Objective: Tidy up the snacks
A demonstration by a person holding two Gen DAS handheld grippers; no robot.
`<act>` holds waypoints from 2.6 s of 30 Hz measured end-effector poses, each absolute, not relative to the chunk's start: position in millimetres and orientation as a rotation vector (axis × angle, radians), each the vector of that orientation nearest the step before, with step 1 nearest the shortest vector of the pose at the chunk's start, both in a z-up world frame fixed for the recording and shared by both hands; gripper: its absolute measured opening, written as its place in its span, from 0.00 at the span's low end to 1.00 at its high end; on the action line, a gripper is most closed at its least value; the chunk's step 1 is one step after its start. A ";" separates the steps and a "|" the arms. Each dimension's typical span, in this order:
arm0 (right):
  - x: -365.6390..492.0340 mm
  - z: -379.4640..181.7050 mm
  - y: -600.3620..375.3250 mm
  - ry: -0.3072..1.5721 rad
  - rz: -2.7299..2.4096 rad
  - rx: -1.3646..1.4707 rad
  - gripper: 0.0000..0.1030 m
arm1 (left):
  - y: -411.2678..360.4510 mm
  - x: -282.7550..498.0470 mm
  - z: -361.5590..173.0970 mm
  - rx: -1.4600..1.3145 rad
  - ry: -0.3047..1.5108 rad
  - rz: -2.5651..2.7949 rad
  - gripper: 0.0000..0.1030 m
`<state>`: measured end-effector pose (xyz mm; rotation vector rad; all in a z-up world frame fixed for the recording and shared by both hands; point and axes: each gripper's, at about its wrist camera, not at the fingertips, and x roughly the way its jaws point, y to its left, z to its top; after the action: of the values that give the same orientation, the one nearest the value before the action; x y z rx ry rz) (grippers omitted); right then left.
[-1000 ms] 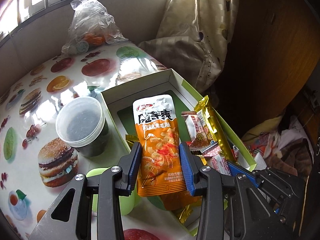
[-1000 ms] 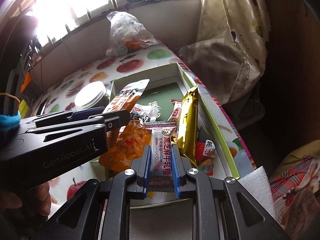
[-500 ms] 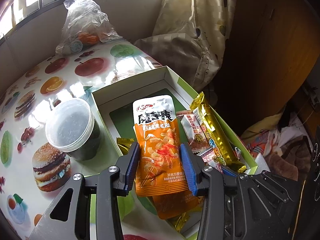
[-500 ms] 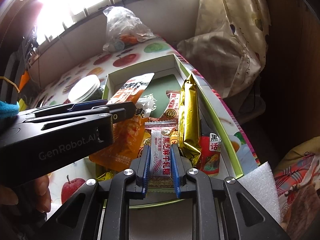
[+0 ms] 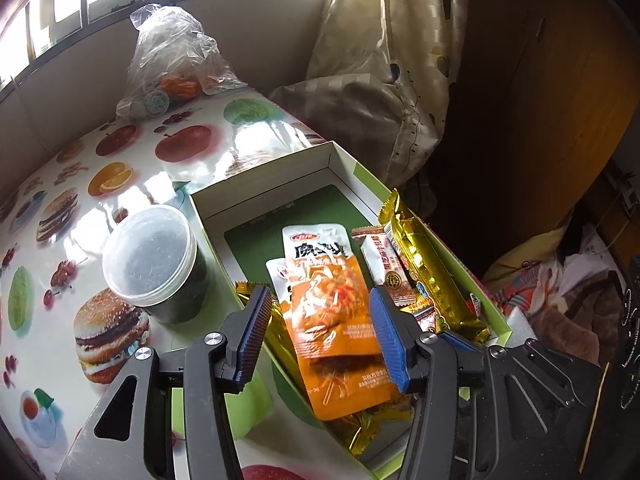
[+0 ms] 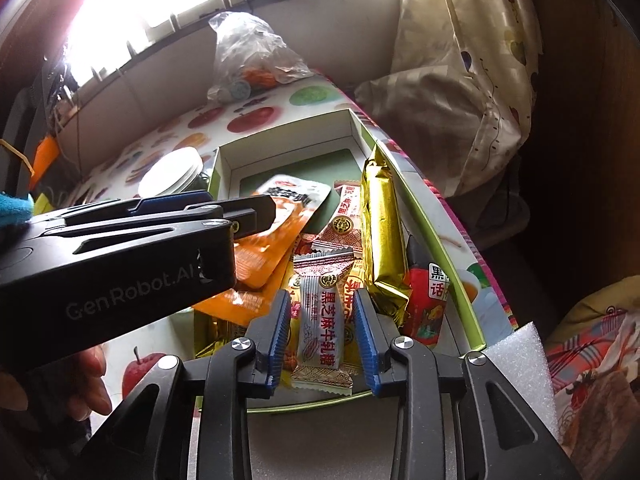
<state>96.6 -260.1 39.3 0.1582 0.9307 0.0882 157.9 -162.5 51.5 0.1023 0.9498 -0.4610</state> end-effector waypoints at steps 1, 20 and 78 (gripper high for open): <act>95.6 40.5 -259.2 0.926 0.091 0.157 0.35 | -161.5 156.8 53.6 0.102 0.944 -0.459 0.51; 60.5 65.4 -245.0 0.844 0.055 0.118 0.48 | -123.3 108.2 87.8 0.060 0.845 -0.406 0.51; -6.6 11.5 -215.2 0.825 -0.083 0.011 0.57 | -62.7 18.8 -6.7 0.014 0.917 -0.229 0.64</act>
<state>-6.6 -215.2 11.5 0.0106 0.8247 -0.0829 18.8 -62.7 -6.7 0.0137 0.9165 -0.2293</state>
